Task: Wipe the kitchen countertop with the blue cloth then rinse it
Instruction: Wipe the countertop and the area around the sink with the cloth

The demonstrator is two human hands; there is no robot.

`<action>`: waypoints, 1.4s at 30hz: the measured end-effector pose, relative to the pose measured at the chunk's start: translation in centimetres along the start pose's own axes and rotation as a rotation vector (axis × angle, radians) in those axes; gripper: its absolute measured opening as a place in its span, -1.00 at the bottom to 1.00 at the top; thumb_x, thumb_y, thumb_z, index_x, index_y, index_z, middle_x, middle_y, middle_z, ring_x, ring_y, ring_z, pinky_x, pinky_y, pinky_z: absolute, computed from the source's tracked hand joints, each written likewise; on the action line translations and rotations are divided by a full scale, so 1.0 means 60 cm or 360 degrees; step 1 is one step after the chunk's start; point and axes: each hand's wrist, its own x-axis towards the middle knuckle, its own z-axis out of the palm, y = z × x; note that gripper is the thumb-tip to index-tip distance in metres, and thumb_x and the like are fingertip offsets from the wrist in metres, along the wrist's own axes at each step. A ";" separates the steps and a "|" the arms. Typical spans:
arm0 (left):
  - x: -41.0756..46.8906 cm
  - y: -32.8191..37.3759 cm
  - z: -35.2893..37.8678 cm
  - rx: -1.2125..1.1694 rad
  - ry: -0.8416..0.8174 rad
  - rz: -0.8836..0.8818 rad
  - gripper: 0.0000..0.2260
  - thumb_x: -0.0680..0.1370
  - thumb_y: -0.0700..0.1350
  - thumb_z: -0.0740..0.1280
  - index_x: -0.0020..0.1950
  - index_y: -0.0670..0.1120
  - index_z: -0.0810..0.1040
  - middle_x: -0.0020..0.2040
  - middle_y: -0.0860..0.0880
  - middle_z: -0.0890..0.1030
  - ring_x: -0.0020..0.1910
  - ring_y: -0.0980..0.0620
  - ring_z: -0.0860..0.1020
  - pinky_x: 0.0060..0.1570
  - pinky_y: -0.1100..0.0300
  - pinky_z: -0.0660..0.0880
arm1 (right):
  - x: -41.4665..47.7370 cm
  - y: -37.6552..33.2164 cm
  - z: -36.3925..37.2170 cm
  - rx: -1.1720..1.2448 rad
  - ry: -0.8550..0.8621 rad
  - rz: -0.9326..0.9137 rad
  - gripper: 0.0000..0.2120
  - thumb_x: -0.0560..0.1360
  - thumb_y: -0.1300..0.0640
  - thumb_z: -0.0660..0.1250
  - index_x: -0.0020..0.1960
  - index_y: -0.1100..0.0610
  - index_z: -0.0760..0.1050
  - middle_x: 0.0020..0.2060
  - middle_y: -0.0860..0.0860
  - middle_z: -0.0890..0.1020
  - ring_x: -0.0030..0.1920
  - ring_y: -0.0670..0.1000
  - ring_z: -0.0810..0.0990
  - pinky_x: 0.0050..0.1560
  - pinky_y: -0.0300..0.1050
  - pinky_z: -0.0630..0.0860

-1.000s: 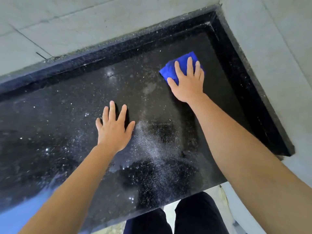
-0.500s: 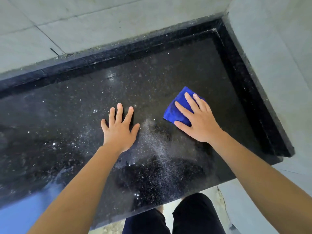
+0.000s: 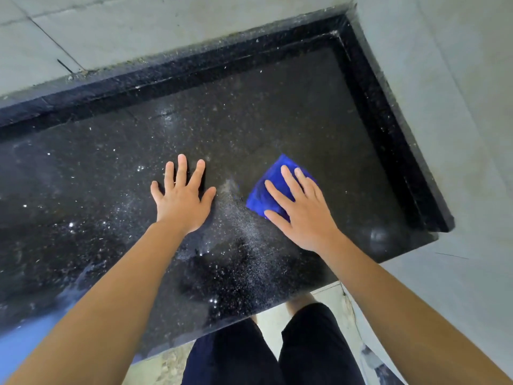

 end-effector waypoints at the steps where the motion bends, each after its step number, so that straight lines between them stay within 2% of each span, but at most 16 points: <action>1: 0.000 0.001 0.000 -0.0007 -0.0012 -0.0006 -0.42 0.64 0.25 -0.02 0.61 0.19 -0.14 0.63 0.00 -0.23 0.60 -0.11 -0.20 0.49 -0.30 -0.05 | -0.039 0.029 0.002 -0.0003 -0.0014 0.0058 -0.39 0.62 -0.33 0.02 0.59 -0.10 0.20 0.62 0.11 0.07 0.59 0.22 0.07 0.51 0.14 0.12; 3: 0.000 0.004 -0.002 -0.0012 -0.0031 -0.0011 -0.43 0.65 0.25 -0.01 0.61 0.19 -0.14 0.63 0.00 -0.24 0.60 -0.11 -0.21 0.49 -0.30 -0.06 | -0.090 0.085 -0.005 0.0008 -0.0054 0.0251 -0.37 0.59 -0.38 0.01 0.56 -0.12 0.25 0.61 0.09 0.11 0.57 0.22 0.13 0.45 0.17 0.22; 5: -0.001 0.004 -0.002 0.0007 -0.0024 -0.0009 -0.43 0.65 0.25 -0.02 0.61 0.19 -0.15 0.63 0.01 -0.24 0.60 -0.11 -0.21 0.49 -0.30 -0.05 | -0.085 0.128 -0.028 0.0030 -0.0115 0.0433 -0.32 0.54 -0.43 -0.03 0.57 -0.15 0.21 0.62 0.08 0.09 0.56 0.23 0.12 0.40 0.23 0.28; 8: 0.003 0.004 -0.003 0.0047 -0.0025 -0.0004 -0.43 0.65 0.26 -0.04 0.60 0.20 -0.19 0.62 0.01 -0.26 0.60 -0.11 -0.22 0.49 -0.30 -0.06 | 0.007 0.156 -0.070 0.0107 -0.0166 0.0693 -0.31 0.55 -0.43 -0.03 0.61 -0.21 0.00 0.63 0.06 -0.08 0.59 0.23 -0.04 0.47 0.25 0.13; 11: 0.003 0.008 -0.001 0.0083 -0.0041 -0.0012 -0.43 0.65 0.25 -0.06 0.61 0.18 -0.20 0.62 -0.01 -0.26 0.60 -0.13 -0.22 0.49 -0.30 -0.05 | 0.105 0.137 -0.093 0.0197 -0.0177 0.0813 -0.33 0.61 -0.35 -0.01 0.62 -0.15 -0.08 0.62 0.11 -0.16 0.59 0.28 -0.14 0.52 0.27 -0.03; 13: 0.000 0.013 -0.003 0.0063 -0.0043 -0.0035 -0.43 0.66 0.24 -0.04 0.61 0.16 -0.17 0.63 -0.02 -0.22 0.60 -0.14 -0.19 0.48 -0.30 -0.02 | 0.136 0.103 -0.087 0.0259 -0.0113 0.0828 -0.35 0.63 -0.31 -0.02 0.63 -0.11 -0.08 0.62 0.13 -0.16 0.59 0.28 -0.17 0.53 0.25 -0.09; 15: -0.009 0.020 -0.002 0.0015 0.0010 -0.0059 -0.44 0.66 0.22 -0.02 0.62 0.13 -0.09 0.64 -0.04 -0.16 0.60 -0.15 -0.13 0.47 -0.30 -0.01 | 0.128 0.064 -0.065 0.0256 -0.0036 0.0707 -0.37 0.64 -0.28 -0.02 0.63 -0.10 -0.06 0.62 0.14 -0.15 0.60 0.27 -0.17 0.54 0.22 -0.11; 19: -0.083 0.036 0.030 -0.0130 0.0264 -0.0085 -0.45 0.67 0.19 0.03 0.62 0.04 0.04 0.64 -0.10 -0.05 0.60 -0.16 -0.04 0.47 -0.29 0.00 | 0.004 0.017 0.010 0.0160 0.0178 0.0242 -0.40 0.63 -0.27 0.05 0.61 -0.06 0.14 0.61 0.18 0.04 0.59 0.30 0.00 0.53 0.22 0.00; 22: -0.168 0.052 0.073 -0.0208 0.0345 -0.0093 -0.45 0.67 0.15 0.08 0.62 -0.01 0.10 0.64 -0.13 -0.01 0.60 -0.17 -0.02 0.47 -0.29 0.02 | -0.100 0.059 0.052 0.0126 0.0248 0.0084 -0.42 0.62 -0.26 0.10 0.57 -0.03 0.26 0.60 0.16 0.14 0.57 0.29 0.10 0.51 0.20 0.07; 24: -0.224 0.063 0.102 -0.0174 0.0338 -0.0088 -0.45 0.67 0.14 0.10 0.62 -0.02 0.12 0.63 -0.14 0.01 0.60 -0.18 -0.01 0.46 -0.28 0.04 | -0.147 0.119 0.053 0.0104 0.0246 0.0137 -0.41 0.61 -0.29 0.07 0.56 -0.05 0.27 0.60 0.15 0.15 0.57 0.28 0.11 0.51 0.20 0.08; 28: -0.312 0.074 0.152 -0.0151 0.0294 -0.0183 -0.45 0.66 0.15 0.11 0.61 -0.01 0.14 0.63 -0.15 0.02 0.59 -0.19 0.00 0.47 -0.28 0.05 | -0.195 0.222 0.037 0.0186 0.0129 0.0471 -0.33 0.56 -0.34 -0.03 0.60 -0.10 0.15 0.62 0.14 0.03 0.59 0.26 0.00 0.55 0.23 0.00; 32: -0.368 0.064 0.182 -0.0208 0.0286 -0.0378 -0.46 0.67 0.13 0.10 0.62 -0.01 0.11 0.63 -0.16 0.00 0.60 -0.19 -0.02 0.48 -0.26 0.04 | -0.235 0.158 0.057 0.0295 0.0283 0.0708 -0.35 0.60 -0.25 -0.01 0.57 0.07 0.26 0.57 0.29 0.14 0.54 0.39 0.09 0.49 0.39 0.09; 34: -0.390 0.060 0.197 -0.0242 0.0283 -0.0465 -0.46 0.67 0.13 0.09 0.62 -0.02 0.10 0.63 -0.17 -0.01 0.60 -0.19 -0.03 0.48 -0.25 0.03 | -0.264 0.075 0.080 0.0281 0.0322 0.0532 -0.40 0.62 -0.19 0.05 0.57 0.08 0.27 0.57 0.29 0.14 0.54 0.40 0.07 0.51 0.38 0.05; 38: -0.424 0.055 0.222 -0.0283 0.0227 -0.0565 -0.45 0.68 0.14 0.05 0.63 0.01 0.04 0.63 -0.17 -0.02 0.60 -0.18 -0.06 0.50 -0.21 -0.02 | -0.271 -0.072 0.106 0.0194 0.0222 -0.0089 -0.43 0.64 -0.18 0.06 0.58 0.03 0.23 0.59 0.24 0.09 0.58 0.35 -0.01 0.55 0.26 -0.10; 40: -0.435 0.054 0.230 -0.0233 0.0196 -0.0556 -0.45 0.68 0.16 0.02 0.63 0.02 0.02 0.63 -0.15 -0.05 0.60 -0.17 -0.08 0.51 -0.20 -0.04 | -0.252 -0.089 0.101 0.0162 0.0126 -0.0338 -0.41 0.62 -0.21 0.03 0.57 0.01 0.24 0.59 0.22 0.11 0.58 0.33 0.01 0.56 0.27 -0.04; 42: -0.433 0.053 0.230 -0.0216 0.0174 -0.0556 -0.45 0.68 0.16 0.01 0.63 0.03 0.01 0.63 -0.15 -0.07 0.60 -0.16 -0.10 0.52 -0.20 -0.05 | -0.225 -0.049 0.089 0.0101 0.0118 -0.0534 -0.39 0.59 -0.26 0.03 0.55 -0.02 0.29 0.58 0.19 0.17 0.57 0.30 0.09 0.55 0.26 0.07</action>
